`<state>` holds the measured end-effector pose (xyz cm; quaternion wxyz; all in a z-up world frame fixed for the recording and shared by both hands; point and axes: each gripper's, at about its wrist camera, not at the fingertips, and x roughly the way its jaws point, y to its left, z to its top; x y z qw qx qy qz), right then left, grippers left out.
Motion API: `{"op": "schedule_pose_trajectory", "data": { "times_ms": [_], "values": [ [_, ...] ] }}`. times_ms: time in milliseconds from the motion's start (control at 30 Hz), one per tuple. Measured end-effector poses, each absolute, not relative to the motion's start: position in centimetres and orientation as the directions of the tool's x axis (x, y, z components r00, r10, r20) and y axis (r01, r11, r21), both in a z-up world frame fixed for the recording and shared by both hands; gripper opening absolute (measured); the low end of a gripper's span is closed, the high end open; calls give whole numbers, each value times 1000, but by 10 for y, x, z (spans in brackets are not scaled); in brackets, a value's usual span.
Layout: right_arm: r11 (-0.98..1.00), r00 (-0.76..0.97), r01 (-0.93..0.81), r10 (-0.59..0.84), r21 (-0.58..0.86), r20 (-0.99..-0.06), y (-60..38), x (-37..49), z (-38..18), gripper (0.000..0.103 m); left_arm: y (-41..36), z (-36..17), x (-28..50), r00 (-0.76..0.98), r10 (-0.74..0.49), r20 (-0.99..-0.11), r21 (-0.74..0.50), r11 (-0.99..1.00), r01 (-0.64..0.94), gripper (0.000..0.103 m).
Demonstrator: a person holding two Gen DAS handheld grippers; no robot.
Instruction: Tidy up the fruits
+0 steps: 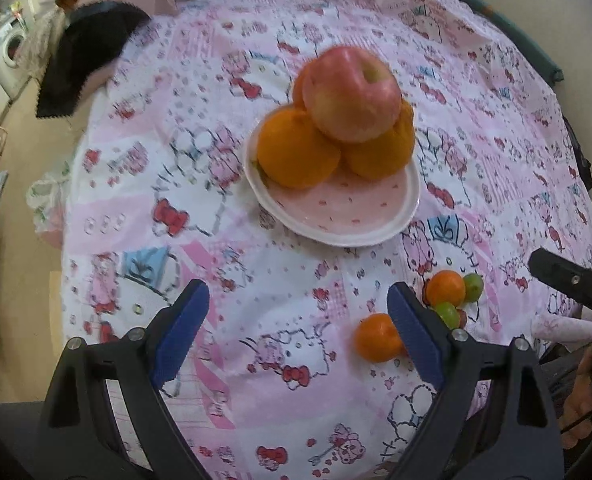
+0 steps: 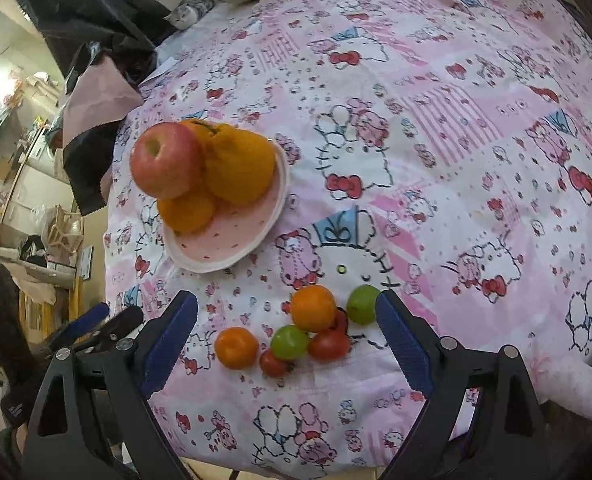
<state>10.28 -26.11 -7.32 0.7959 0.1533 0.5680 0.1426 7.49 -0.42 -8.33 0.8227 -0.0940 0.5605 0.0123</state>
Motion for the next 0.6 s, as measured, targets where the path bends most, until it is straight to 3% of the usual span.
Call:
{"op": "schedule_pose_trajectory", "data": {
  "times_ms": [133,300,367,600],
  "values": [
    [909,320,-21,401,417,-858,-273,104,-75,93,-7,-101,80,302,-138,-943,-188,972,-143,88],
    [915,319,0,382,403,-868,-281,108,-79,93,-23,-122,84,220,-200,-955,-229,966,-115,77],
    [913,308,15,383,407,-871,-284,110,-82,93,-37,-133,86,169,-221,-961,-236,969,-75,72],
    [911,304,23,387,413,-871,-287,109,-83,93,-86,-154,80,110,-173,-979,-160,980,116,70]
  ]
}}
